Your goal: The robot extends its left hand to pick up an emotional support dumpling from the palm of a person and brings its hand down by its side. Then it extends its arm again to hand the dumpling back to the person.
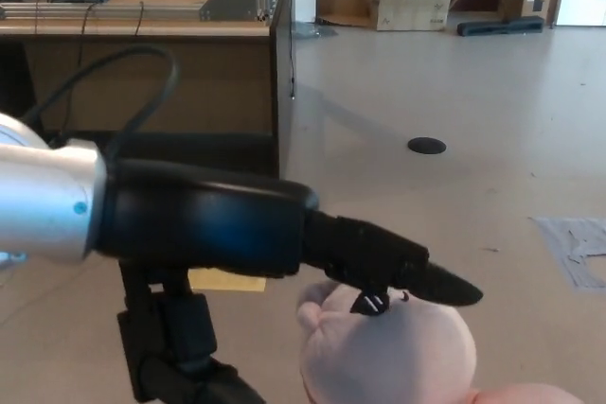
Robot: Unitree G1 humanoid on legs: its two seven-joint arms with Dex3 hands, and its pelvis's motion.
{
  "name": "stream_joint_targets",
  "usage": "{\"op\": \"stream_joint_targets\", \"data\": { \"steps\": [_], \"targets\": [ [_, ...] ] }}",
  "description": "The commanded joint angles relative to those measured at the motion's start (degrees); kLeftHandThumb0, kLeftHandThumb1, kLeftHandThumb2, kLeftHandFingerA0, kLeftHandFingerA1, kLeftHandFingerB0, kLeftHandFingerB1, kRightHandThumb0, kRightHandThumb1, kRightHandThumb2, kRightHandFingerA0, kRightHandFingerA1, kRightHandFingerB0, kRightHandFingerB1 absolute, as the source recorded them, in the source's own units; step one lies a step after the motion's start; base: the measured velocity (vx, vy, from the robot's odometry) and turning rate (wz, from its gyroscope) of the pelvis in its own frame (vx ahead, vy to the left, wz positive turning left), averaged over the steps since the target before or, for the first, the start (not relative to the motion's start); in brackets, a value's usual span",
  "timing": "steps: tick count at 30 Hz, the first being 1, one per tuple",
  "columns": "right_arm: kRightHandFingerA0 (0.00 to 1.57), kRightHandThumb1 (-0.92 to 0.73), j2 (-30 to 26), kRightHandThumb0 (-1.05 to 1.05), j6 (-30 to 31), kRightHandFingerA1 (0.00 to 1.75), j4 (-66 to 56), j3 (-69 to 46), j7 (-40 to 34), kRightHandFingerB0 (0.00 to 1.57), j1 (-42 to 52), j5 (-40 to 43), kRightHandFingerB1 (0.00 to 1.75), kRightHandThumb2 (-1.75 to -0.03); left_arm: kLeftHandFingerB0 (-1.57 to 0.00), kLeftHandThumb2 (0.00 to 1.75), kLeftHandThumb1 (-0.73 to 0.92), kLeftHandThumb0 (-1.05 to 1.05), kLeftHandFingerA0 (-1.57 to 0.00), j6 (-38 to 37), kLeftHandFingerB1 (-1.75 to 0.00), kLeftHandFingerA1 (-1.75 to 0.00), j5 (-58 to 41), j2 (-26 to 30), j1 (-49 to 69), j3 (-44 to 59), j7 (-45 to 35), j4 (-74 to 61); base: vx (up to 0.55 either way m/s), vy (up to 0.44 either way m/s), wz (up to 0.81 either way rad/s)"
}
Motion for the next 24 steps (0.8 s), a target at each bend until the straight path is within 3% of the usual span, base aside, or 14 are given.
{"op": "stream_joint_targets", "data": {
  "steps": [1, 10, 24],
  "targets": [
    [0.46, -0.77, -0.47, -0.77, 0.52, 0.39, -0.34, 0.26, -0.23, 0.37, -0.55, -0.07, 0.33, -0.64, 0.0, 0.95, 0.48, -0.9, 0.0, 0.2, -0.03, 0.0, 5.32, -1.49, -0.48, -2.34, 0.25, 0.27, 0.0, 0.0, 0.0],
    [0.48, -0.77, -0.38, -0.8, 0.33, 0.39, -0.04, -0.12, 0.99, 0.37, -1.16, 0.83, 0.33, -0.64, 0.0, 0.96, 0.46, -0.9, 0.0, -2.1, -0.02, 0.0, 14.39, -6.8, -1.0, -7.19, 3.62, 1.57, 0.0, 0.0, 0.0],
    [0.48, -0.76, -0.11, -0.78, 0.27, 0.4, -0.41, -0.36, 1.8, 0.36, -1.95, 1.16, 0.33, -0.64, -0.02, 0.93, 0.48, -0.88, 0.0, -13.87, -0.07, 0.0, 31.84, -12.92, 4.4, -11.38, 13.03, 2.61, 0.0, 0.0, 0.0]
  ]
}}
